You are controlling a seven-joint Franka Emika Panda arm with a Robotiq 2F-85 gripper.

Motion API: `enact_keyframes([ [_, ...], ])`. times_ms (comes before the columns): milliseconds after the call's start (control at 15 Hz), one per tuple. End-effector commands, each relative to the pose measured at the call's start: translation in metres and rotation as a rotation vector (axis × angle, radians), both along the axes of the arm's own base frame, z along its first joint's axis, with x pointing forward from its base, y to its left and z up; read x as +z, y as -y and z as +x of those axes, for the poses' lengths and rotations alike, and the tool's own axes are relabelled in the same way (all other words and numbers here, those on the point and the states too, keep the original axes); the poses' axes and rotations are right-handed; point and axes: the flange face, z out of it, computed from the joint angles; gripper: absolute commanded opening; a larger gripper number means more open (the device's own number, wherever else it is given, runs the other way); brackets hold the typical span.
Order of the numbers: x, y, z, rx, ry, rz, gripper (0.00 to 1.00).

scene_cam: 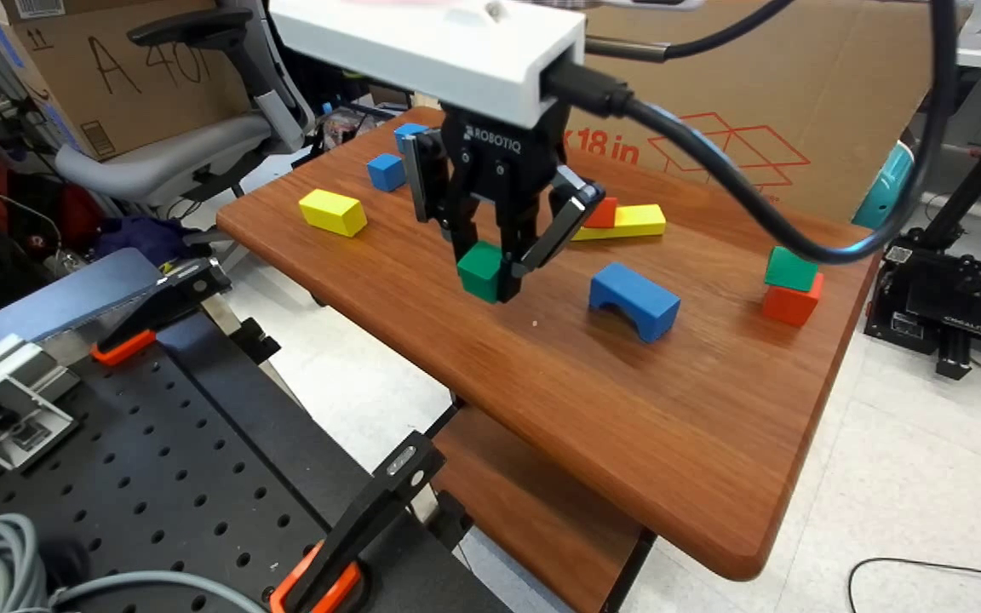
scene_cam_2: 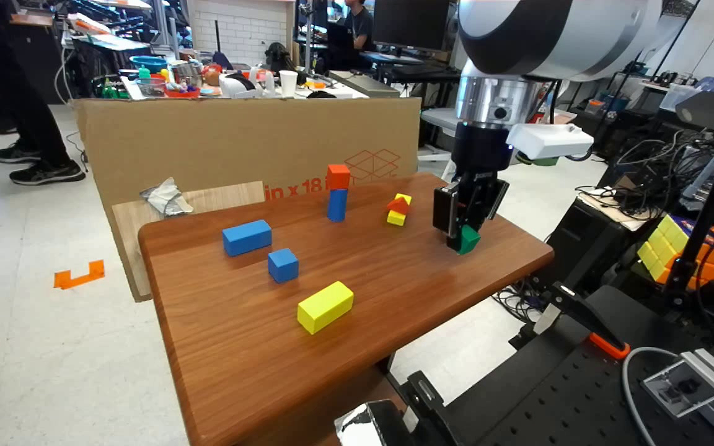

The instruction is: Move the green cube to the left

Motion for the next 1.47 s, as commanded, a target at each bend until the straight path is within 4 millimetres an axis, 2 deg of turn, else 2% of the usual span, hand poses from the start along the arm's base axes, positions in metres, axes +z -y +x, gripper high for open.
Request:
enact_keyframes([
  [0,-0.007,-0.021,-0.004,-0.001,0.05,-0.001,0.12],
  [467,-0.026,-0.059,0.0,0.018,0.064,-0.026,0.12],
  [867,-0.037,-0.069,0.007,-0.034,0.036,-0.038,0.12],
  [933,-0.036,-0.068,0.008,-0.037,0.038,-0.041,0.23],
  [1000,-0.035,-0.066,0.006,-0.038,0.038,-0.048,0.62],
  [1133,-0.029,-0.061,-0.001,-0.039,0.042,-0.057,0.69],
  [1400,-0.009,-0.046,-0.024,-0.036,0.08,-0.066,0.98],
])
